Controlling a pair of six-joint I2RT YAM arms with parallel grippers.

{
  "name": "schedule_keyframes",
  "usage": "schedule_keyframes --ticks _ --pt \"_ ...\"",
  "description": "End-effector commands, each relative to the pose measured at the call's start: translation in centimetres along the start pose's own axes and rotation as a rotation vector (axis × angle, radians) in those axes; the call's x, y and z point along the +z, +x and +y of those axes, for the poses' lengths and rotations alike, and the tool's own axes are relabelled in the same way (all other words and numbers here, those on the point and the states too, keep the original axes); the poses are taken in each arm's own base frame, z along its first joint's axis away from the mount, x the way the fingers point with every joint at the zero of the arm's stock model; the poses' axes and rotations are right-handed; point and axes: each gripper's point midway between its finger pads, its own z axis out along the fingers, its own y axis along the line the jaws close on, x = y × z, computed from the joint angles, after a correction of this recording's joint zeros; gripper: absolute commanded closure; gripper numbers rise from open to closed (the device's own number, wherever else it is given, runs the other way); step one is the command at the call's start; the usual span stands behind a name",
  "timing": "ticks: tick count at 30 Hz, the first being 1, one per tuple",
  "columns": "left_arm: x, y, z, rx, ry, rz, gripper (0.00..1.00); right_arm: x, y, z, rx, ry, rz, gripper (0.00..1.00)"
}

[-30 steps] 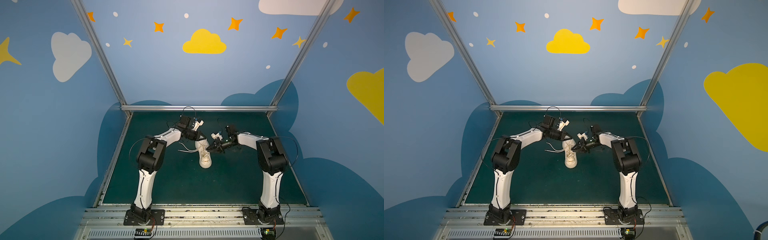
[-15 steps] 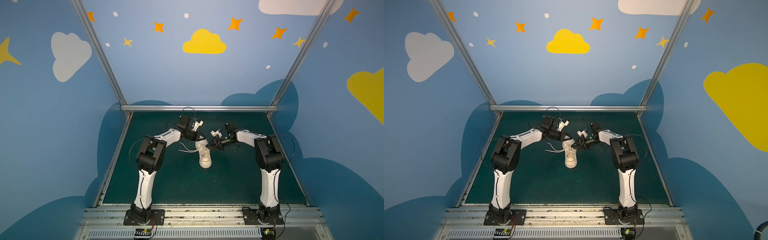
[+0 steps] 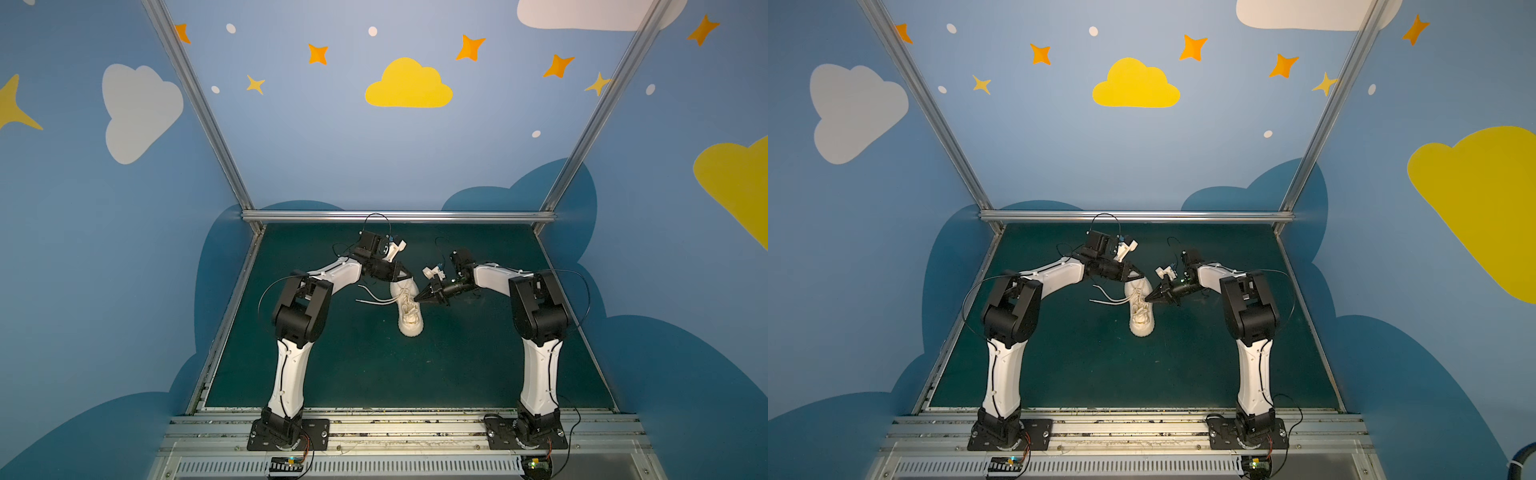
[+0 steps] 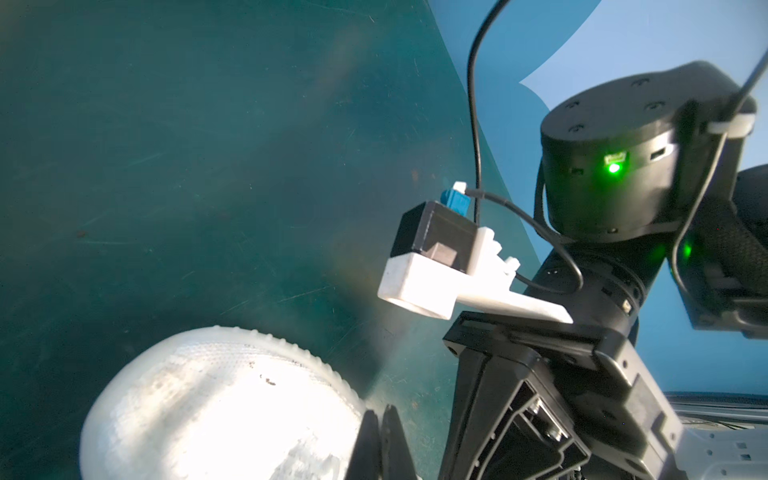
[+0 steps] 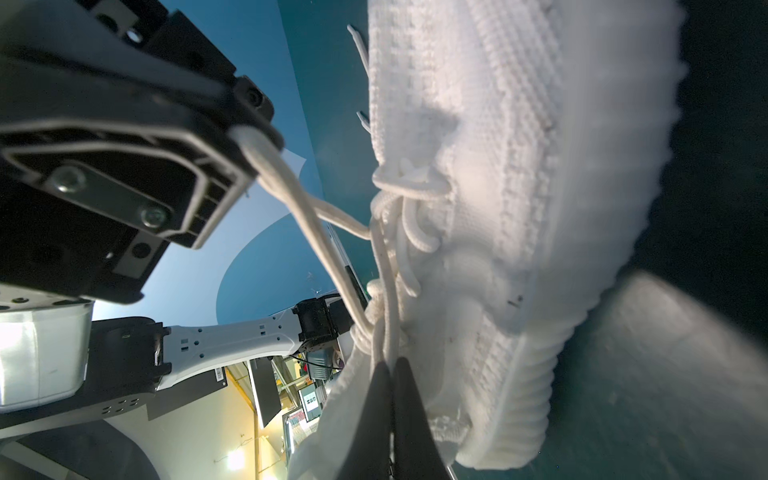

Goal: Tie the shoes

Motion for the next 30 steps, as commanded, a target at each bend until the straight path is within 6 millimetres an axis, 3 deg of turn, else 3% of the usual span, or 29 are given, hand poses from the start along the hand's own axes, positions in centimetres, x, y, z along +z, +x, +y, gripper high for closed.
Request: schedule_keyframes --ticks 1,10,18,26,30 --pt "-0.1 -0.3 0.3 0.002 -0.003 -0.011 0.97 -1.1 -0.5 1.4 -0.043 -0.007 -0.058 1.0" --pt "0.5 1.0 0.8 -0.019 -0.001 0.024 0.97 -2.0 -1.9 1.1 -0.033 0.004 -0.109 1.0" --pt "0.7 0.9 1.5 -0.038 -0.016 0.021 0.97 -2.2 -1.1 0.1 0.0 0.025 -0.115 1.0" --pt "1.6 1.2 2.5 -0.066 -0.027 0.036 0.97 -2.0 -1.1 0.4 0.004 -0.005 -0.108 1.0" --pt "1.3 1.3 1.9 -0.068 -0.016 0.065 0.82 -1.9 -1.2 0.7 0.004 -0.032 -0.094 0.94"
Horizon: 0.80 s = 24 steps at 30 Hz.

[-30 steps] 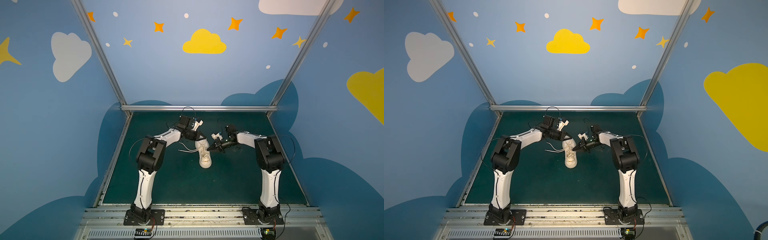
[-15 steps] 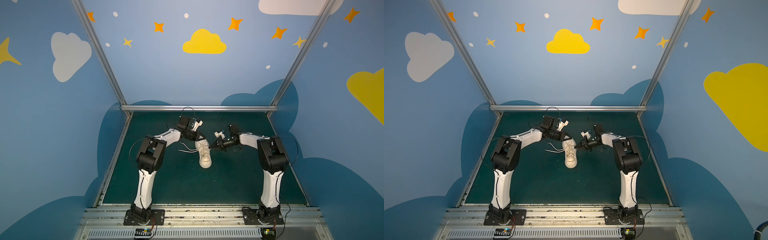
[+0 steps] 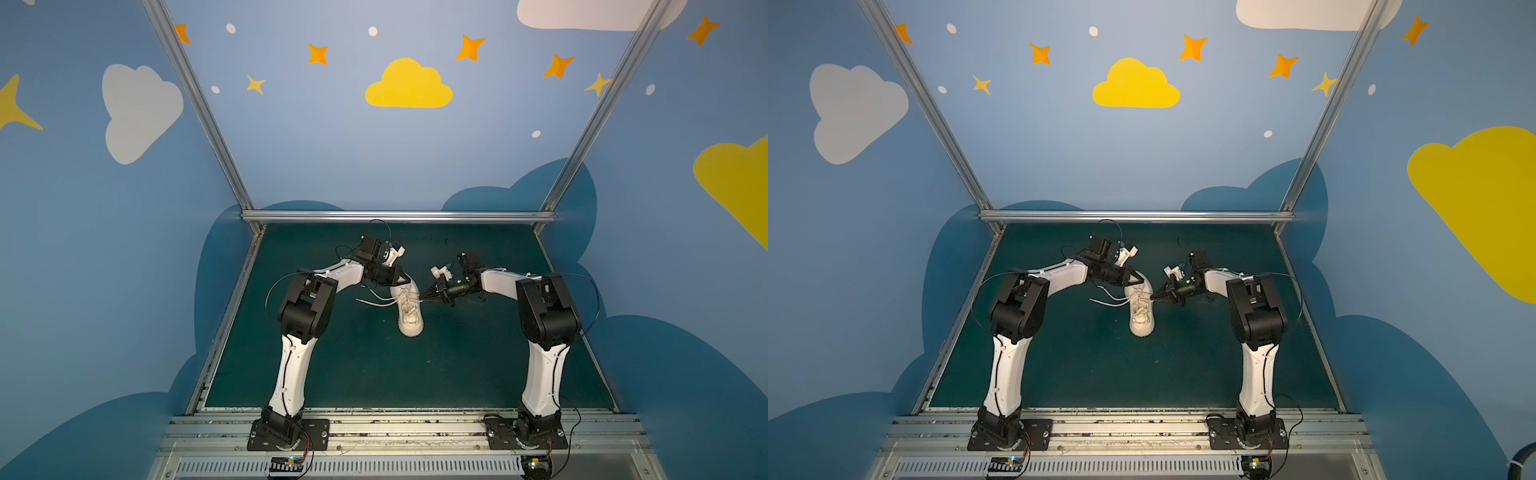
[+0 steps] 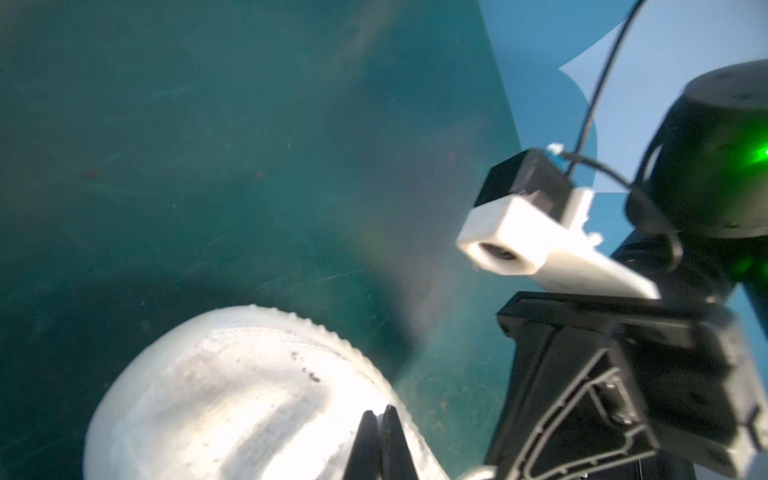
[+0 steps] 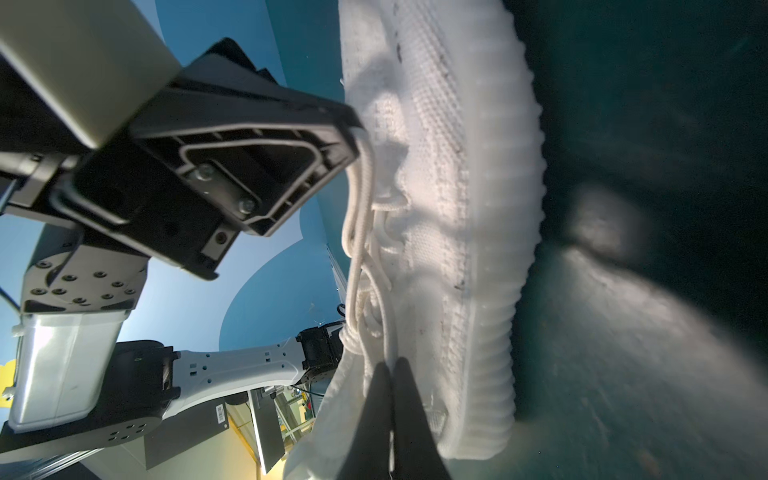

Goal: Tie the shoes

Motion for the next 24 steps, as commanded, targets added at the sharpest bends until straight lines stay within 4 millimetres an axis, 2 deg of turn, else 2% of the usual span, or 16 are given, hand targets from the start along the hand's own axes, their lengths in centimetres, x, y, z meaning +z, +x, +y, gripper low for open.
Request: schedule_keyframes --ticks 1,5,14,19,24 --pt "-0.6 -0.6 -1.0 0.022 0.011 0.009 0.78 -0.5 -0.2 1.5 -0.033 -0.038 -0.002 0.91" --pt "-1.5 -0.6 -1.3 0.033 -0.002 0.004 0.64 -0.7 -0.3 1.8 -0.036 -0.051 -0.001 0.82" --pt "-3.6 -2.7 -2.3 0.082 -0.006 -0.04 0.42 -1.8 -0.3 1.7 -0.034 -0.05 -0.023 0.78" --pt "-4.6 -3.2 -2.9 0.165 -0.02 -0.027 0.37 -2.6 -0.3 1.8 -0.034 -0.05 -0.035 0.76" --pt "-7.2 -1.0 -3.2 0.392 -0.07 0.069 0.37 -3.4 -0.3 2.2 -0.039 -0.059 -0.043 0.76"
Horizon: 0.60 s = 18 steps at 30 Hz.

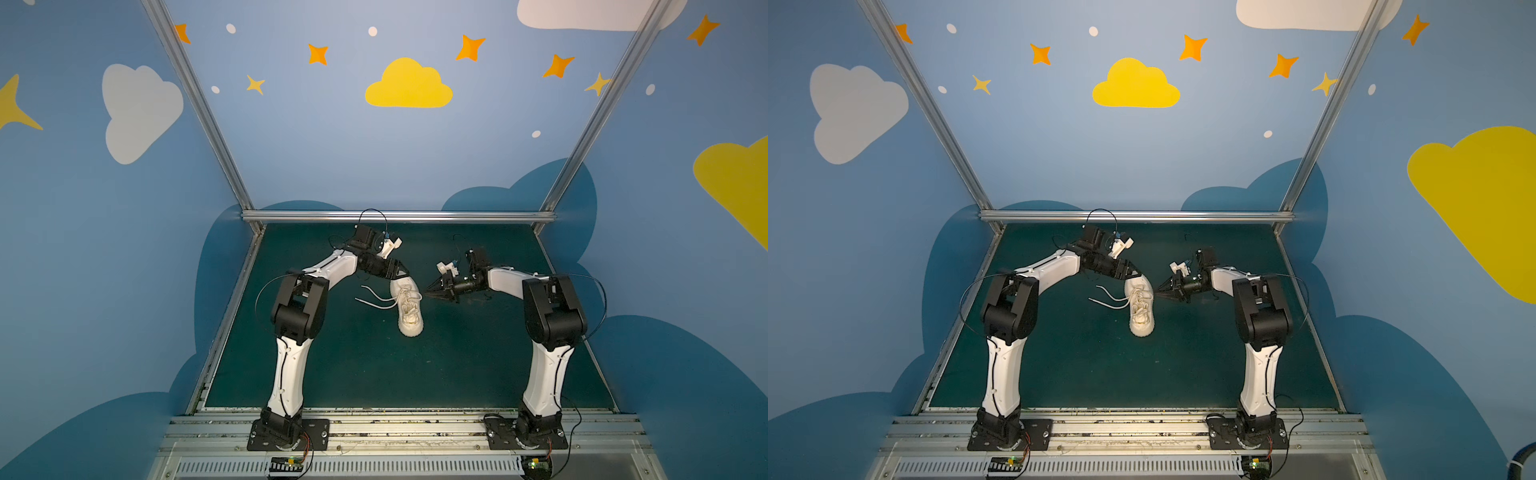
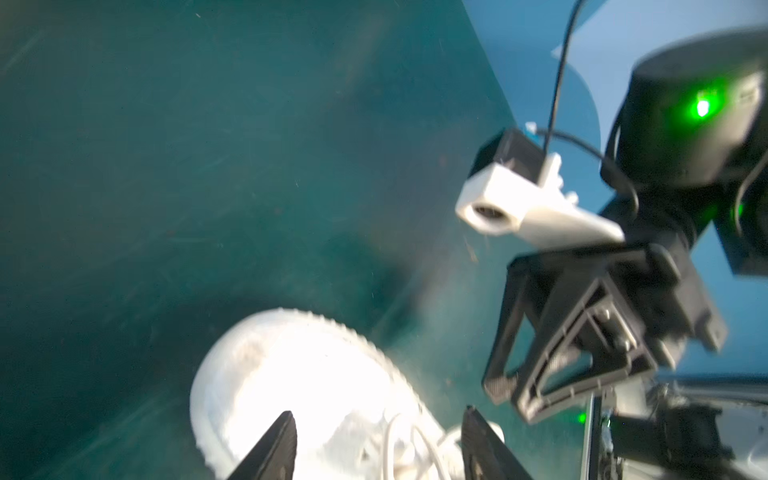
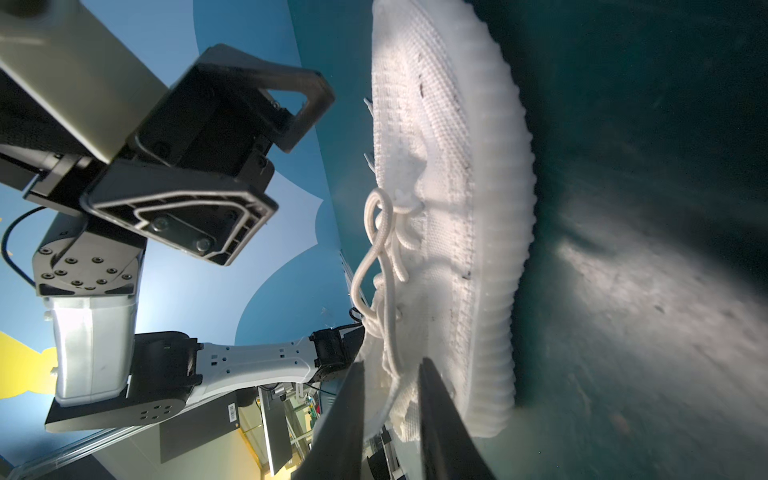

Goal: Tie the shoes

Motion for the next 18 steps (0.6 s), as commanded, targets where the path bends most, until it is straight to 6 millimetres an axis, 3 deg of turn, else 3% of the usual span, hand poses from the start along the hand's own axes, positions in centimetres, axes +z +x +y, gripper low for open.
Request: schedule_keyframes --ticks 1,4,8,13,18 --pt "-3.3 0.9 -1.6 0.213 -0.034 0.075 0.37 -1.1 0.5 1.6 -0.035 -0.022 -0.003 0.76" --pt "-4.4 2.7 -1.0 0.269 -0.065 0.15 0.37 -1.2 0.5 1.6 -0.035 -0.023 -0.004 0.78" --pt "-5.1 3.7 -1.1 0.303 -0.04 0.155 0.37 -1.3 0.5 1.6 -0.037 -0.025 -0.005 0.78" --pt "-4.6 5.8 -0.7 0.402 -0.022 0.188 0.39 -1.4 0.6 1.7 -0.037 -0.03 -0.004 0.78" --pt "-4.0 7.1 0.1 0.509 -0.03 0.216 0.46 -1.4 0.7 1.6 -0.03 -0.035 0.001 0.78"
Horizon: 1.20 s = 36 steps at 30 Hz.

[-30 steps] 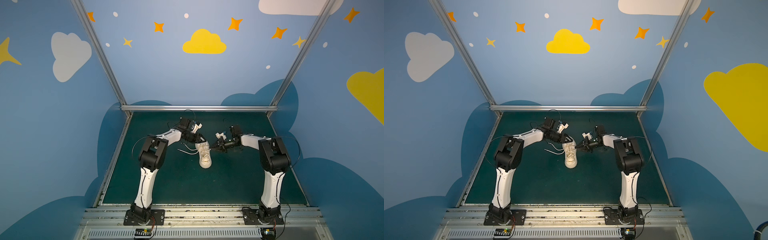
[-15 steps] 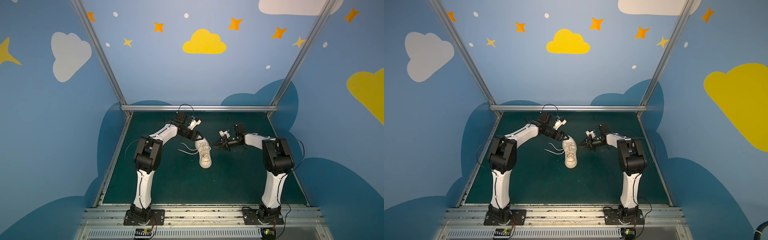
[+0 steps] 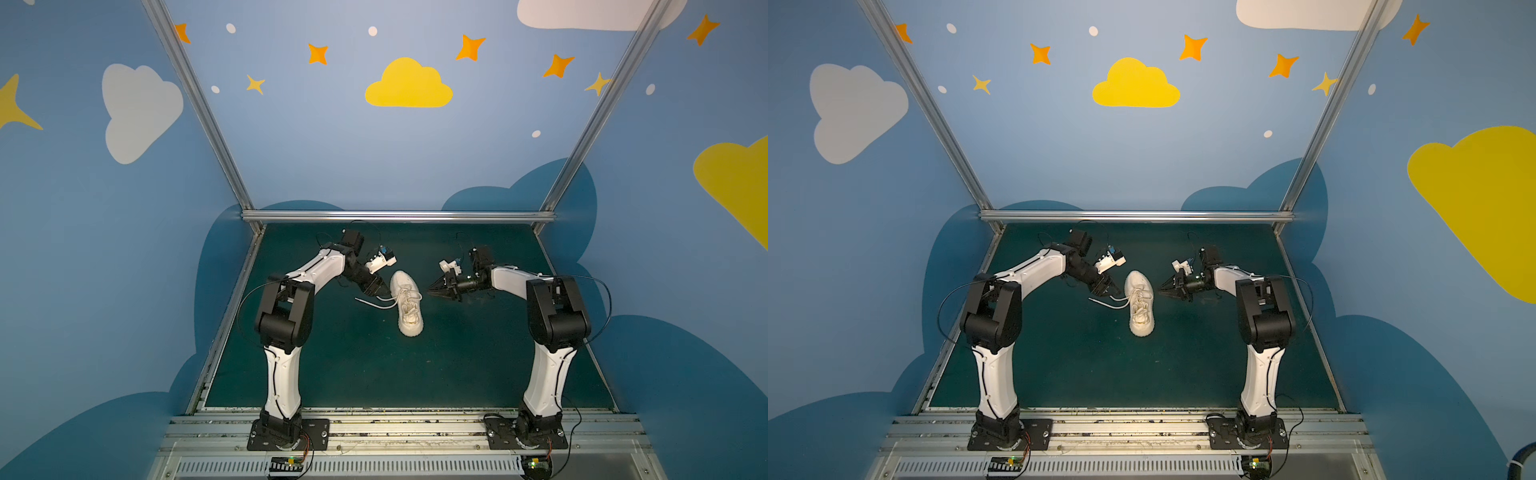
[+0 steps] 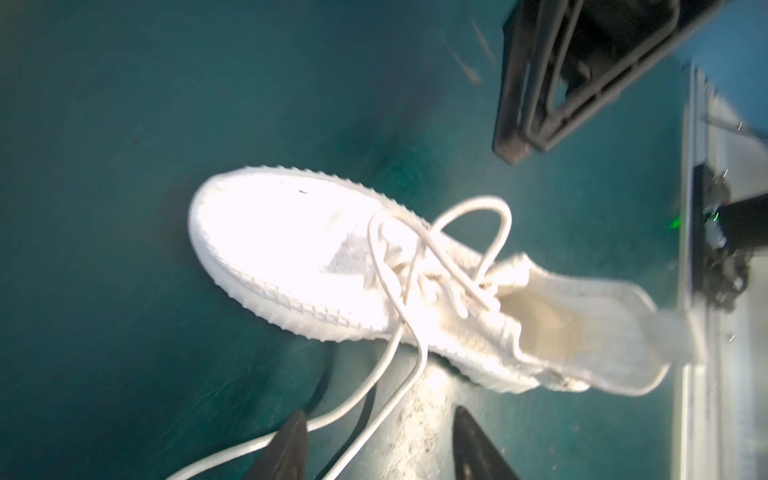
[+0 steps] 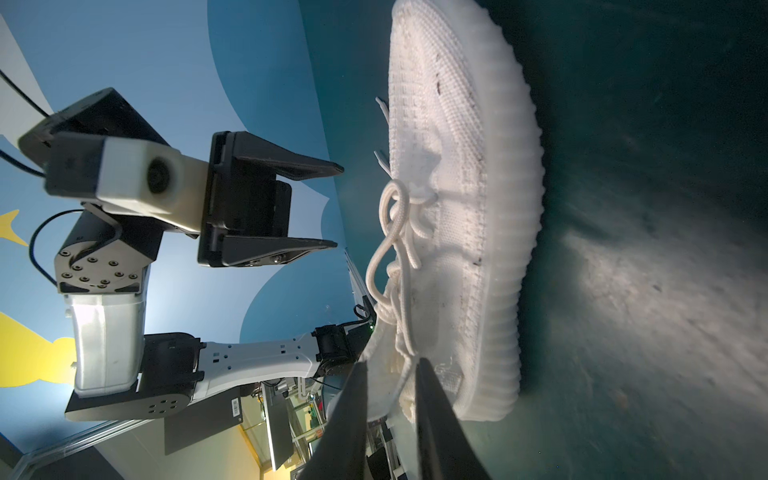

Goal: Tie the shoes

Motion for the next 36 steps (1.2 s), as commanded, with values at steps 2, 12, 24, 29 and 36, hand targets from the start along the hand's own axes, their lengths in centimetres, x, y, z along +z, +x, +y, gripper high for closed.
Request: schedule_keyframes --ticks 2,12,24,29,36 --pt "0.2 0.4 -0.2 0.166 -0.029 0.005 0.48 -0.7 0.6 1.1 -0.021 -0.02 0.003 0.78" --pt "2.1 1.6 -0.6 0.302 -0.036 0.05 0.54 -0.7 0.7 1.1 -0.016 -0.024 0.005 0.79" --pt "4.0 2.3 0.6 0.403 -0.129 0.123 0.61 -0.9 1.0 1.0 -0.01 -0.033 0.011 0.79" --pt "4.4 2.7 1.4 0.435 -0.153 0.164 0.63 -1.0 1.1 1.0 -0.007 -0.033 0.011 0.79" --pt "4.8 3.7 1.8 0.442 -0.159 0.197 0.73 -1.2 1.1 1.0 -0.006 -0.035 0.011 0.79"
